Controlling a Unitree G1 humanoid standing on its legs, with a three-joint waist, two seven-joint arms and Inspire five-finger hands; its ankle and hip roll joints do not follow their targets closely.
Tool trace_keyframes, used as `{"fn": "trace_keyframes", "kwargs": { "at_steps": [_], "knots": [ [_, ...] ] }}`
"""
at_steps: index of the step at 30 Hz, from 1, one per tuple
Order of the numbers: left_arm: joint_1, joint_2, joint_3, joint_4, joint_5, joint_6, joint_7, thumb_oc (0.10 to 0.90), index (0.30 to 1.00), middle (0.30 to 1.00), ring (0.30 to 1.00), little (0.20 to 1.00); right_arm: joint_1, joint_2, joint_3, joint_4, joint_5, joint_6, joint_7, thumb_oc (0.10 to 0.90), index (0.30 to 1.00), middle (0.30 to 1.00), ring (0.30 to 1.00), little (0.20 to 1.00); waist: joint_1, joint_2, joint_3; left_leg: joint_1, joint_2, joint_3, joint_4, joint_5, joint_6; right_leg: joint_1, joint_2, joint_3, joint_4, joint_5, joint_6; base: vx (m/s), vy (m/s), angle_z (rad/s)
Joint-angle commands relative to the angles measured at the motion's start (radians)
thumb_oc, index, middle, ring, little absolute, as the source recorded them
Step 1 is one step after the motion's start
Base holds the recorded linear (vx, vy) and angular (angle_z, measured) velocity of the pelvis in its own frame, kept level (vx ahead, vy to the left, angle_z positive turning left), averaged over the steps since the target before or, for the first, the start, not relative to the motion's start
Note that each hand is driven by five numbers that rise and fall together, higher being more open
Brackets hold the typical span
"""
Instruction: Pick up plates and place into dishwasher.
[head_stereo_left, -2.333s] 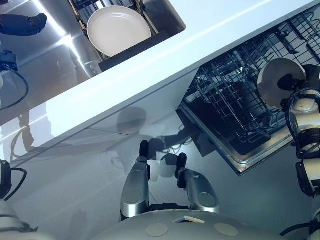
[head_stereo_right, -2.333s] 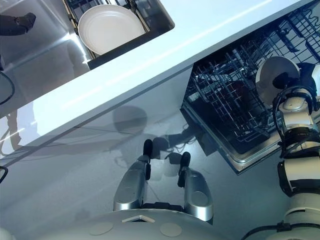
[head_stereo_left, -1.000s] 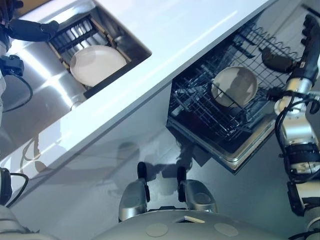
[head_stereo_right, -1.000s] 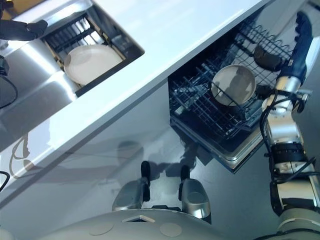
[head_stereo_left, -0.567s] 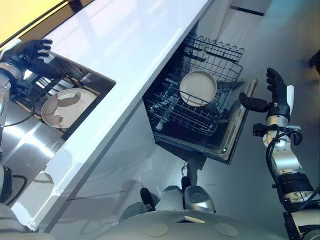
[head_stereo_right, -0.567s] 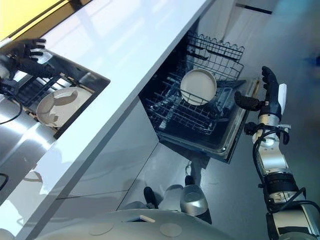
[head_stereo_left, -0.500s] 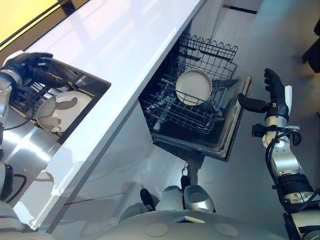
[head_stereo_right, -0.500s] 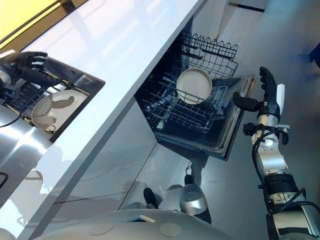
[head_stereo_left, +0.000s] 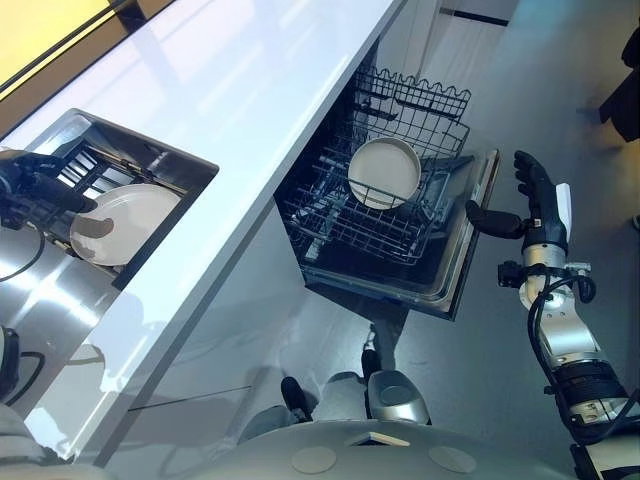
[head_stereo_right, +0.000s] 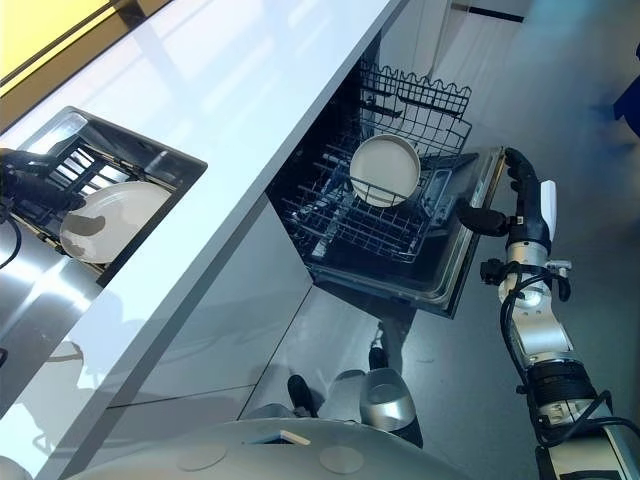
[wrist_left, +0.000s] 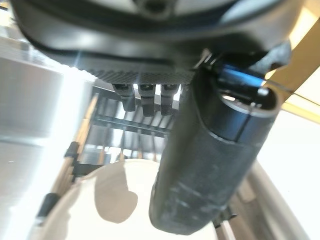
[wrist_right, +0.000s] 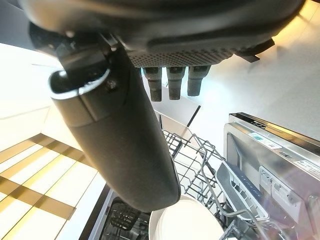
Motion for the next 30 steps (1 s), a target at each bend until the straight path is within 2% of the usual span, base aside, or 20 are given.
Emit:
{"fn": "trace_keyframes", "kwargs": {
  "at_steps": [1,11,12,14,17,18,22,30],
  "knots": [
    [-0.018,0.093,0.051,0.025,0.050,-0.005,-0.021,0.800,0.900,0.900,0.900,0.900,-0.068,-0.087,-0.039,-0.111,-0.005,-0.079,-0.053,0.800,0.900,0.900,0.900,0.900,0.009,0.054,-0.126,-0.035,-0.074,-0.050,0.039,-0.094,0.018,-0.018,0.023,-0.068,0.074,-0.072,0.113,-0.01,0.003,-0.04],
    [0.163,0.017,0.164,0.047,-0.005,0.007,-0.071,0.800,0.900,0.900,0.900,0.900,-0.042,-0.082,-0.071,-0.124,-0.015,-0.095,-0.051,0.800,0.900,0.900,0.900,0.900,0.013,0.053,-0.122,-0.036,-0.072,-0.059,0.030,-0.086,0.018,-0.016,0.030,-0.086,0.070,-0.078,0.108,0.00,0.004,-0.04],
    [0.175,0.010,0.173,0.047,-0.015,0.010,-0.075,0.737,0.846,0.846,0.846,0.837,-0.040,-0.080,-0.074,-0.128,-0.017,-0.093,-0.051,0.800,0.900,0.900,0.900,0.900,0.014,0.053,-0.122,-0.037,-0.072,-0.059,0.029,-0.085,0.019,-0.016,0.030,-0.087,0.070,-0.078,0.107,0.00,0.000,0.00],
    [0.219,-0.011,0.207,0.058,-0.044,0.017,-0.080,0.446,0.596,0.596,0.596,0.546,-0.033,-0.075,-0.076,-0.135,-0.029,-0.091,-0.053,0.800,0.900,0.900,0.900,0.900,0.013,0.053,-0.120,-0.036,-0.071,-0.060,0.022,-0.079,0.018,-0.014,0.031,-0.091,0.064,-0.077,0.106,-0.01,0.003,-0.08],
    [0.235,-0.017,0.225,0.067,-0.080,0.016,-0.084,0.256,0.434,0.434,0.434,0.356,-0.031,-0.076,-0.079,-0.137,-0.029,-0.087,-0.054,0.800,0.900,0.900,0.900,0.900,0.012,0.052,-0.118,-0.035,-0.069,-0.059,0.020,-0.078,0.018,-0.013,0.032,-0.093,0.063,-0.078,0.105,-0.01,-0.006,-0.10],
    [0.246,-0.024,0.241,0.070,-0.135,0.021,-0.094,0.100,0.300,0.300,0.300,0.200,-0.026,-0.076,-0.083,-0.137,-0.029,-0.091,-0.052,0.800,0.900,0.900,0.900,0.900,0.012,0.052,-0.117,-0.036,-0.068,-0.059,0.020,-0.077,0.017,-0.013,0.032,-0.094,0.062,-0.078,0.105,-0.02,-0.015,-0.05],
    [0.275,-0.059,0.279,0.040,-0.286,0.044,-0.099,0.100,0.300,0.300,0.300,0.200,-0.012,-0.065,-0.089,-0.136,-0.036,-0.101,-0.049,0.800,0.900,0.900,0.900,0.900,0.012,0.053,-0.115,-0.035,-0.066,-0.058,0.021,-0.075,0.015,-0.010,0.034,-0.097,0.059,-0.079,0.103,0.00,-0.004,-0.01],
    [0.289,-0.078,0.285,0.023,-0.313,0.034,-0.089,0.100,0.300,0.300,0.300,0.200,-0.021,-0.068,-0.079,-0.147,-0.025,-0.091,-0.043,0.800,0.900,0.900,0.900,0.900,0.017,0.051,-0.117,-0.032,-0.069,-0.066,0.031,-0.084,0.015,0.000,0.037,-0.095,0.049,-0.079,0.098,0.00,-0.005,0.01]
  ]
}}
